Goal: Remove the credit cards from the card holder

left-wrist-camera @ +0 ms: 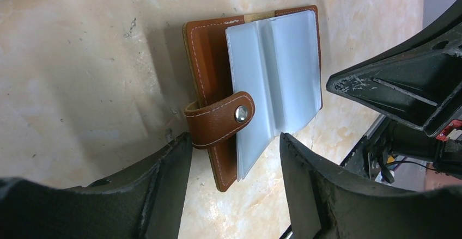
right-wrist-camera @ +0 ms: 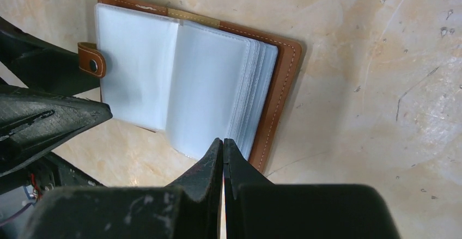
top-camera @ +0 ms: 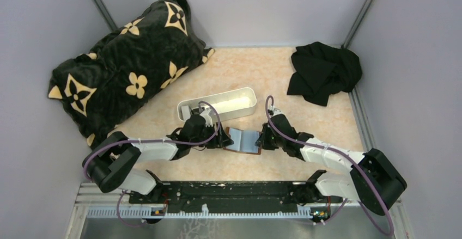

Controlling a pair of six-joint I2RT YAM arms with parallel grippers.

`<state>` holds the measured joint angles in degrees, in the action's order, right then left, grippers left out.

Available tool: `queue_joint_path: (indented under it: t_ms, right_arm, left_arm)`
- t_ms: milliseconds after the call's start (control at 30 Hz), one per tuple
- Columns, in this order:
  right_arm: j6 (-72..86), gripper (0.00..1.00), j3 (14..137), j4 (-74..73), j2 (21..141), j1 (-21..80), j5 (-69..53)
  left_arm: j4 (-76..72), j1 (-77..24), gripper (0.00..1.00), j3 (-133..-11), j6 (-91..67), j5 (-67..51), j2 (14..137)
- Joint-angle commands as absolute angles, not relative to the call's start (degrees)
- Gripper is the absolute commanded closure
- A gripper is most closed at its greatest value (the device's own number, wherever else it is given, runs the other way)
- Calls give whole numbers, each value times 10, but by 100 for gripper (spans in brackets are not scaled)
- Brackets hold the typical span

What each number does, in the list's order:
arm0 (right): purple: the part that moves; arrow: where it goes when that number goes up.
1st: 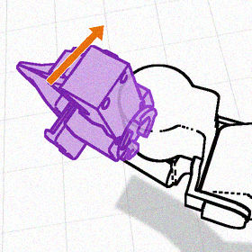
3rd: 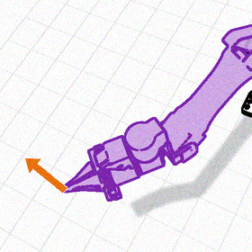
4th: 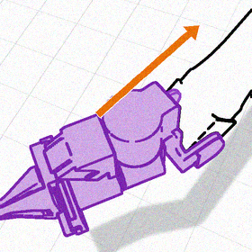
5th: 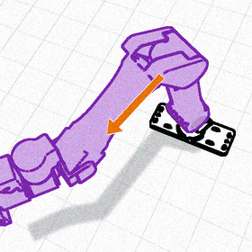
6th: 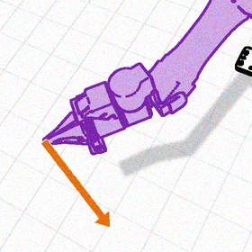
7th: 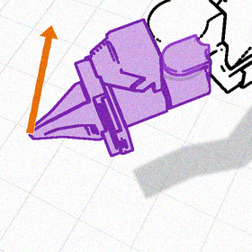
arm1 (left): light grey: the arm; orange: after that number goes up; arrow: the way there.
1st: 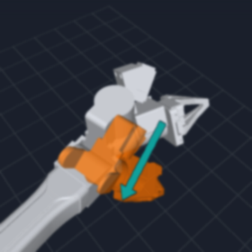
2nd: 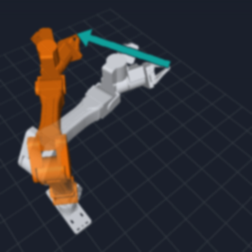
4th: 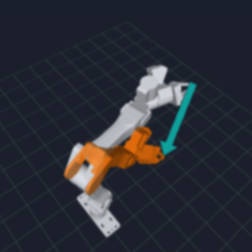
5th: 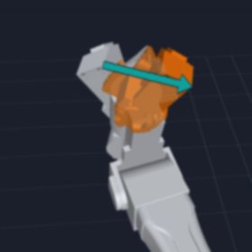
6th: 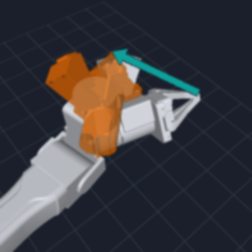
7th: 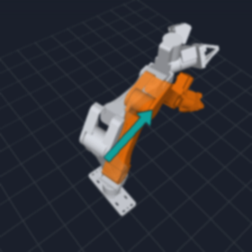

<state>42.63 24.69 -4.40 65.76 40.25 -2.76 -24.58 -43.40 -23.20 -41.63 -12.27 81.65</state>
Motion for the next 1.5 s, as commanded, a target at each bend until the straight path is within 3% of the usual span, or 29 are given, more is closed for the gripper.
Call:
queue_joint_path:
  t_ms: [0, 500, 1467]
  right_arm:
    - [428, 99, 242, -24, 646, 397, -26]
    - [440, 99, 210, 46, 686, 398, -51]
    - [432, 99, 293, 107, 775, 398, -115]
  left_arm:
    - [-252, -439, 33, -226, -422, -132, 817]
    - [-246, -439, 33, -225, -422, -129, 815]
    - [-245, -440, 34, -210, -418, -122, 812]
